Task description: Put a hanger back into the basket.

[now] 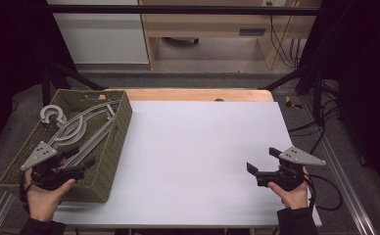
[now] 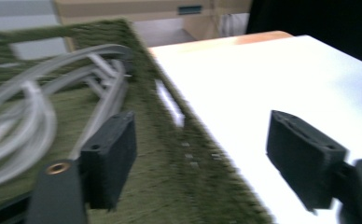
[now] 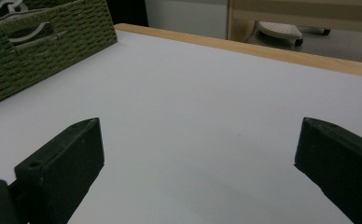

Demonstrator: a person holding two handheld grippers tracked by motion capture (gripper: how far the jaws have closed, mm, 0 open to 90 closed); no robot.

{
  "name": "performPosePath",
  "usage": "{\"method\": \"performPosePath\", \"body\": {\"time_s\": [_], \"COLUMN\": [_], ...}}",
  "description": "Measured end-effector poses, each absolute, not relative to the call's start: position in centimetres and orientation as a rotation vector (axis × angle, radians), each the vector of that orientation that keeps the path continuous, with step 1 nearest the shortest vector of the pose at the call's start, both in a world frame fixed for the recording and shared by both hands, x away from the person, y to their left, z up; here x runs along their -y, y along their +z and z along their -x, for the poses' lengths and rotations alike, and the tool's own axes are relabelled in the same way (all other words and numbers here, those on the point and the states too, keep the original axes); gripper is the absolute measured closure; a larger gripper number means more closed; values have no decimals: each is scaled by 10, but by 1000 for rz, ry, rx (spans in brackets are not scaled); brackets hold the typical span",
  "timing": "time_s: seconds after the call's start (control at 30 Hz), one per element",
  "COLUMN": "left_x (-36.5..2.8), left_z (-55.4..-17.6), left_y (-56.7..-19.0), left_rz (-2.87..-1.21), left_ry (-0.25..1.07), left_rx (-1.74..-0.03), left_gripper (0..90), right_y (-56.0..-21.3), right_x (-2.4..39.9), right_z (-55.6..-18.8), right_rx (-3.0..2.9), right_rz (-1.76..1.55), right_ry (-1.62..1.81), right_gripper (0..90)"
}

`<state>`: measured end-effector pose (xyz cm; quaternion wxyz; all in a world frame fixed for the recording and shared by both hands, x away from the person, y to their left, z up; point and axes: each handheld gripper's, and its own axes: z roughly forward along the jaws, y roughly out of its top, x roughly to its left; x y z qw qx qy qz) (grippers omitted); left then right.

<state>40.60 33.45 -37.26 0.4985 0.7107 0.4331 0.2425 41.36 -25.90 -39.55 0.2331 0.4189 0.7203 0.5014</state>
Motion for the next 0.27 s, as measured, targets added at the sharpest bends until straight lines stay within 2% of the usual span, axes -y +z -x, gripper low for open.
{"method": "performPosePath", "body": {"time_s": [0.27], "left_x": [-312], "left_z": [-404], "left_y": [-383], "left_rz": [-1761], "left_ry": [585], "left_rx": [-946], "left_gripper": [148], "right_y": [-396], "right_x": [260], "right_z": [-413], "right_rx": [-1969], "right_rz": [-1156], "right_ry": [1386], "right_gripper": [17]}}
